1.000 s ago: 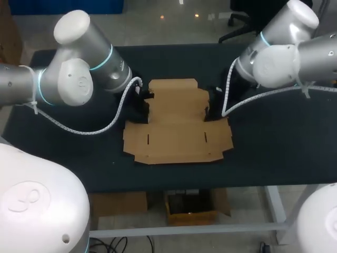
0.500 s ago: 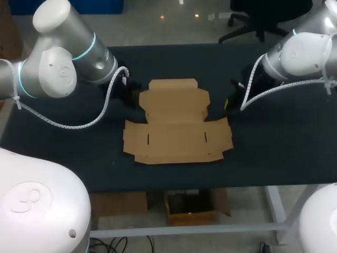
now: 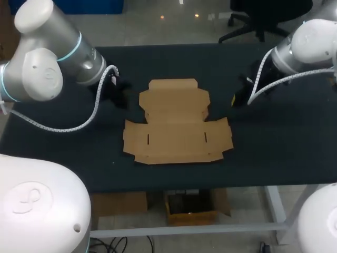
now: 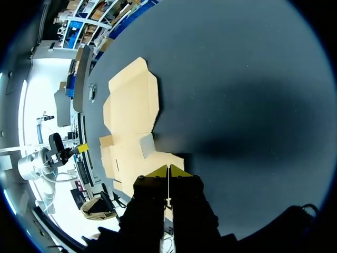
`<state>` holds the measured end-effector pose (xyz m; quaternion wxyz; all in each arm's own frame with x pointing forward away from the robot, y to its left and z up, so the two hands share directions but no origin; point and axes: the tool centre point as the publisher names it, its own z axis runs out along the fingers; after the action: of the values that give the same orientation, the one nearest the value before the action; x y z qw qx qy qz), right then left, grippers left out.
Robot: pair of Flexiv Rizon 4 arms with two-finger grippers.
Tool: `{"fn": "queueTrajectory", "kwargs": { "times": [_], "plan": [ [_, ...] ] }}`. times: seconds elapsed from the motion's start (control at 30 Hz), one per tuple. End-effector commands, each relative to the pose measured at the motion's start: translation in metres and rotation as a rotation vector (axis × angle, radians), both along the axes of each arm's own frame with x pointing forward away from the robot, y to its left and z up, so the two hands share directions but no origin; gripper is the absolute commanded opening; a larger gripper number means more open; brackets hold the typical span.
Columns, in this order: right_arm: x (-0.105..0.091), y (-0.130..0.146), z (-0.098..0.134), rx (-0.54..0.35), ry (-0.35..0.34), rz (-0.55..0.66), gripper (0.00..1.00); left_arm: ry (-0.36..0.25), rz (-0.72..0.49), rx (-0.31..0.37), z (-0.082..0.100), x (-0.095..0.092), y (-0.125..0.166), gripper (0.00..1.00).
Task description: Assemble the packaging by folding the flat box into shape, placing the metal phone stand inside, and closing the box properly
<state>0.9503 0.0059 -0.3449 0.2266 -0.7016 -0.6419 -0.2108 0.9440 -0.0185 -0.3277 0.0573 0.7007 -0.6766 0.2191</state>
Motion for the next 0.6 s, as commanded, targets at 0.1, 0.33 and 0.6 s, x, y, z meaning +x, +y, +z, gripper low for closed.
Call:
{"fn": "queueTrajectory", "kwargs": {
  "times": [0.1,0.33,0.6],
  "plan": [
    [-0.019,-0.01,0.04,-0.032,0.01,-0.011,0.0,-0.01,0.011,-0.008,0.042,-0.035,0.024,0.0],
    [-0.043,-0.007,0.044,-0.052,0.038,0.013,0.0,-0.016,0.017,-0.046,0.035,-0.085,0.033,0.0],
    [-0.084,-0.018,0.047,-0.013,0.055,0.022,0.0,0.001,0.013,-0.078,0.029,-0.126,0.032,0.0]
  ]
}}
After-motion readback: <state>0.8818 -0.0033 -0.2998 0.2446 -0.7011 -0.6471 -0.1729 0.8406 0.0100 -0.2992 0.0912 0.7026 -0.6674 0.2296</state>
